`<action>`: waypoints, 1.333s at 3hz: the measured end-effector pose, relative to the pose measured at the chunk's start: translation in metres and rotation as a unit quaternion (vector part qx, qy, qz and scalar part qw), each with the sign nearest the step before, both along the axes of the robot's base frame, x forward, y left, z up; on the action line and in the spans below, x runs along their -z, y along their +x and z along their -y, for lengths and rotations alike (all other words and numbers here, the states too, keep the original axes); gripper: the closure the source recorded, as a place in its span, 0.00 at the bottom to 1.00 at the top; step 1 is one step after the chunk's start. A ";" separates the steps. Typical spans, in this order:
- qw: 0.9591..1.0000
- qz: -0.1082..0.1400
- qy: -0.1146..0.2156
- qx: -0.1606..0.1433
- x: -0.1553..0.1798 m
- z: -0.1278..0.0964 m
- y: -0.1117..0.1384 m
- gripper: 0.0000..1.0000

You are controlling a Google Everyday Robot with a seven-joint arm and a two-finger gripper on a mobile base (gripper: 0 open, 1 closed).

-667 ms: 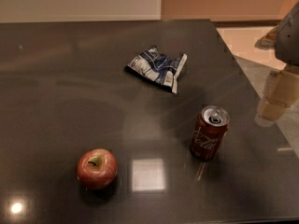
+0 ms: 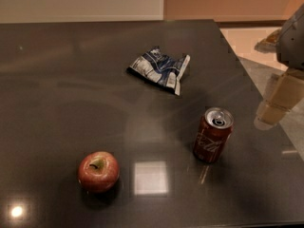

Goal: Move coke can near apple

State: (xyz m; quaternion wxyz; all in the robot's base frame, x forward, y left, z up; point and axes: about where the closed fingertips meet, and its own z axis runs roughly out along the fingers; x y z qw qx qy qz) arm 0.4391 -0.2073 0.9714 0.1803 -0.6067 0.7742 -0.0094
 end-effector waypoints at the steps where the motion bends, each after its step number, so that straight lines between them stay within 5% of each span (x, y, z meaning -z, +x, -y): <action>1: 0.998 -0.007 0.052 -0.041 0.011 -0.022 -0.004 0.00; 2: 0.991 -0.012 0.088 -0.098 0.020 -0.049 -0.015 0.00; 4: 0.985 -0.027 0.078 -0.155 0.053 -0.075 -0.028 0.00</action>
Offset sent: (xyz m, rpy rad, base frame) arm -0.0298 0.0790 -0.0362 0.2645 0.0550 0.3530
